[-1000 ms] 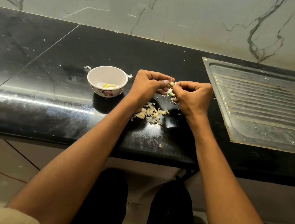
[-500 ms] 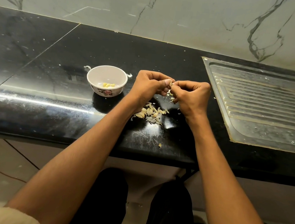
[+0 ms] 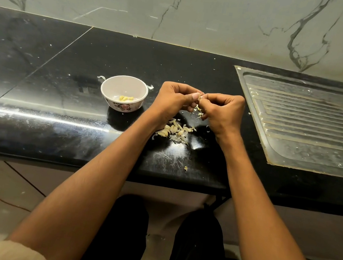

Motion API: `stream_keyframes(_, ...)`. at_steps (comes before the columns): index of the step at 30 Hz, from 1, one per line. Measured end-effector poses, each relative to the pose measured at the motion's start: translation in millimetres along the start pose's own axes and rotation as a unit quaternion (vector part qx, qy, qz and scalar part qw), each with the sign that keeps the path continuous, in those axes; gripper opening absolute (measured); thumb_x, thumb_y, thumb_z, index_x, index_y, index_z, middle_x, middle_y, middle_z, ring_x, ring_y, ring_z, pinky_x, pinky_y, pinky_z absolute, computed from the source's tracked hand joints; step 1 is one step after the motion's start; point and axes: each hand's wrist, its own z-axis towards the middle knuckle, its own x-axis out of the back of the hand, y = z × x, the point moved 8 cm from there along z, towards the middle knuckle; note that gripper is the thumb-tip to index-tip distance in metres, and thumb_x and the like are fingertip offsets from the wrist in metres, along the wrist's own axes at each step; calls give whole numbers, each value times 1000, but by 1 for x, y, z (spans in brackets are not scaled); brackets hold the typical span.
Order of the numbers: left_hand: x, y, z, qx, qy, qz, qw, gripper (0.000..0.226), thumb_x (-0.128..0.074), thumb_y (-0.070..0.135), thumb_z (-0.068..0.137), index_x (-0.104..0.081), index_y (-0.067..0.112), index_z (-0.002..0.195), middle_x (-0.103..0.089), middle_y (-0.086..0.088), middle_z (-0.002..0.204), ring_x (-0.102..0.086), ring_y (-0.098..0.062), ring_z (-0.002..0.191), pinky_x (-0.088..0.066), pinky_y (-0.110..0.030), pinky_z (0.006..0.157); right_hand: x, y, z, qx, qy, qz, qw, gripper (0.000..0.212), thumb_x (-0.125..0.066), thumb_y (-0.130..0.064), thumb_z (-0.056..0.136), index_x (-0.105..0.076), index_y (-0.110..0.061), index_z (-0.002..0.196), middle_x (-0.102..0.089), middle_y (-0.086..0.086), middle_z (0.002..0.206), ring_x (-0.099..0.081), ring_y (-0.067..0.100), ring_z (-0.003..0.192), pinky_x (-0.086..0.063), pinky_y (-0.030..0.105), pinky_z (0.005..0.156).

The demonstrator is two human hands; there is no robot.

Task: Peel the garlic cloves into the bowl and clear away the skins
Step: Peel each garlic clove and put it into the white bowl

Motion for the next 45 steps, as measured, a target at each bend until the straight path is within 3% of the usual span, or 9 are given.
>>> stream_keyframes(10,-1,-2,1,2,-4,-9,1000,19,-56,-2,101,-74,-1,98,-69,-12,79,-62,-12,67,-53,-22,63,2,0,-2,-35,7,42,998,3,-79,-14,71,-80,-14,68,-71,0,58,-61,9,48,-48,24,48)
stream_keyframes(14,0,-2,2,6,-3,-9,1000,20,-54,-1,102,-74,-1,99,-68,-10,78,-62,-12,67,-53,-21,63,5,2,-1,-43,31,39,998,11,-72,-8,69,-79,-16,65,-70,1,57,-60,11,48,-47,25,49)
stream_keyframes(21,0,-1,1,4,2,-12,1000,22,-53,0,103,-74,3,97,-70,-6,80,-64,-9,71,-54,-22,64,12,-1,2,-23,48,8,999,20,-74,-10,74,-77,-27,63,-72,0,60,-67,17,54,-59,40,57)
stream_keyframes(25,4,-1,1,0,21,-9,1000,20,-55,3,103,-74,1,102,-70,-8,85,-63,-10,73,-55,-23,65,11,3,3,-10,62,-54,997,27,-69,-25,83,-74,-13,60,-69,8,58,-68,35,59,-58,53,55)
stream_keyframes(27,6,-1,1,-2,28,-11,1000,18,-56,4,103,-74,0,104,-71,-9,86,-63,-11,74,-55,-23,65,15,5,4,-13,84,-75,994,34,-69,-28,87,-72,-6,61,-67,10,57,-67,34,60,-58,47,59)
stream_keyframes(31,10,0,1,-12,49,-6,999,14,-62,0,99,-75,2,101,-75,-8,83,-67,-12,72,-55,-23,63,19,1,4,8,103,-137,985,24,-78,-23,81,-73,-14,59,-64,-11,53,-62,9,52,-47,23,58)
stream_keyframes(40,13,1,1,-7,79,-16,997,5,-66,-3,95,-71,-4,94,-73,-13,77,-67,-12,62,-56,-22,60,13,1,1,9,53,-190,980,9,-68,-1,68,-70,-10,66,-61,-5,57,-47,3,48,-36,13,48)
stream_keyframes(42,14,0,1,-6,77,-13,997,6,-66,-2,95,-71,-4,95,-73,-13,77,-67,-13,63,-57,-23,62,11,2,1,0,36,-186,982,17,-68,-2,70,-77,-15,74,-63,-1,61,-48,4,51,-37,10,50)
stream_keyframes(45,15,-1,2,-8,71,-8,997,8,-66,0,96,-73,-1,96,-73,-13,79,-66,-16,67,-58,-25,65,7,2,3,-2,16,-199,980,29,-73,-10,78,-83,-24,101,-61,-12,74,-56,1,63,-41,2,58)
